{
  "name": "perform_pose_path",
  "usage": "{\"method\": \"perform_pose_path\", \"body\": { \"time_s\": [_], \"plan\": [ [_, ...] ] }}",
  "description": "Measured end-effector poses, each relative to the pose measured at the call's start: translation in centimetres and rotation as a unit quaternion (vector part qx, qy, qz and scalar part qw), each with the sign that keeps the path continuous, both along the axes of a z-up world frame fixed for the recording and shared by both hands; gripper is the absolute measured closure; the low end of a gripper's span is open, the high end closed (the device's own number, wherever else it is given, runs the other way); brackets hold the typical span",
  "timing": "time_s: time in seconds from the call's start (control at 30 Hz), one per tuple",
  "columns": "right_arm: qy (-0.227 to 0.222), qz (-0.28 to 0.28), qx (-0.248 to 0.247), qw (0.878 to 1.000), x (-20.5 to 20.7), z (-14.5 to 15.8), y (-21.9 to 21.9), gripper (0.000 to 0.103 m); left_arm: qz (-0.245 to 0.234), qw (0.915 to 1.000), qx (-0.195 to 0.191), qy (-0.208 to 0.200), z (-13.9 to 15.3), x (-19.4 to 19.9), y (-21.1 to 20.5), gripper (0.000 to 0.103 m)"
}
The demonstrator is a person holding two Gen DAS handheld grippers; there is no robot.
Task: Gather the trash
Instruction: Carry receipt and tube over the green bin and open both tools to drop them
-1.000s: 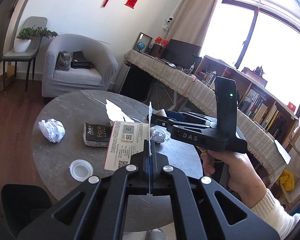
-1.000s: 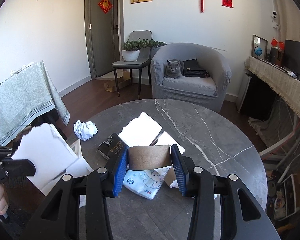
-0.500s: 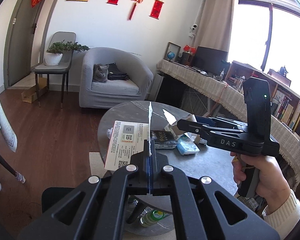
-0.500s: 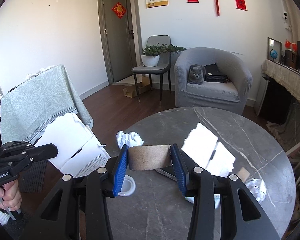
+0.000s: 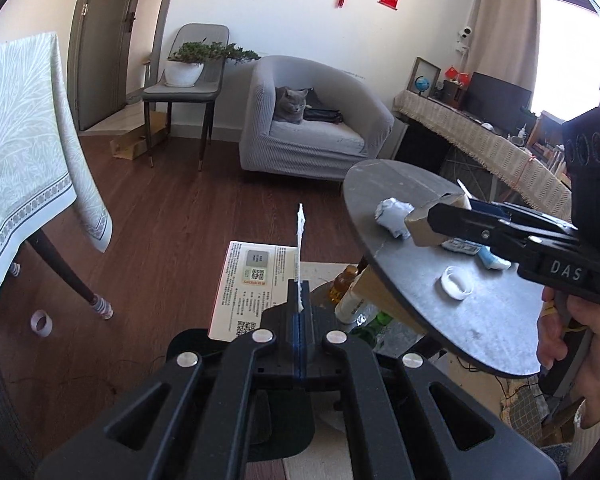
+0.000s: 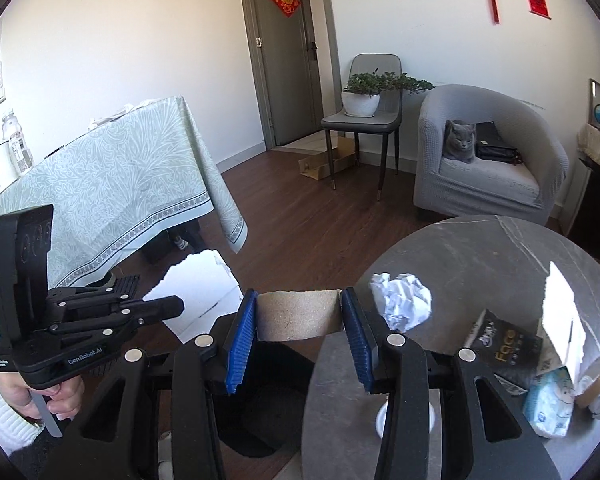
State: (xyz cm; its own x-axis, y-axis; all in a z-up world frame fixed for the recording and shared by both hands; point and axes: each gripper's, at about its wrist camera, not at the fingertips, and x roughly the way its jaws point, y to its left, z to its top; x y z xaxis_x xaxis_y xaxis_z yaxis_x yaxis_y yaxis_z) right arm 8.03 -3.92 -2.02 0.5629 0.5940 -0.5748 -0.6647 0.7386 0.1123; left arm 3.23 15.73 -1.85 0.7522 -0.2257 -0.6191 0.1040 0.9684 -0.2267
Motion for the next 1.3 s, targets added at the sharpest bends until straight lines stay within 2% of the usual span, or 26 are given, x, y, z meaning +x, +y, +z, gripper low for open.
{"method": "perform_pose_path", "body": {
  "time_s": [0.1,0.27,0.67,0.93,1.1,1.17,1.23,1.3],
  "plan": [
    [0.005,0.011,-0.013,1.0,-0.1,-0.7,2.0,0.06,0.008,0.9997,0.012,0.021,-1.3,-0.1,0.9,0.102],
    [0.02,0.023,-0.023,0.999,0.0,-2.1,4.6,0.06,0.02,0.9975,0.011,0.067,-4.1,0.1,2.6,0.102],
    [0.085,0.051,-0.075,0.992,0.6,-7.3,9.7,0.06,0.027,0.9853,0.006,0.169,-9.5,0.9,5.1,0.102],
    [0.122,0.046,-0.107,0.986,1.5,-10.0,11.4,0.06,0.026,0.9775,-0.001,0.209,-11.6,1.3,5.4,0.102],
    [0.14,0.035,-0.122,0.982,1.9,-11.3,11.7,0.06,0.033,0.9773,-0.011,0.209,-11.8,1.2,5.9,0.101],
    [0.147,0.033,-0.127,0.98,2.1,-11.9,12.1,0.06,0.034,0.9787,-0.014,0.202,-11.7,1.1,6.1,0.09],
    [0.156,0.033,-0.132,0.978,2.3,-12.6,12.4,0.06,0.035,0.981,-0.014,0.191,-11.1,1.0,6.2,0.072],
    [0.164,0.034,-0.138,0.976,2.4,-13.3,12.9,0.06,0.038,0.9832,-0.007,0.178,-10.4,0.8,6.3,0.068]
  ]
}}
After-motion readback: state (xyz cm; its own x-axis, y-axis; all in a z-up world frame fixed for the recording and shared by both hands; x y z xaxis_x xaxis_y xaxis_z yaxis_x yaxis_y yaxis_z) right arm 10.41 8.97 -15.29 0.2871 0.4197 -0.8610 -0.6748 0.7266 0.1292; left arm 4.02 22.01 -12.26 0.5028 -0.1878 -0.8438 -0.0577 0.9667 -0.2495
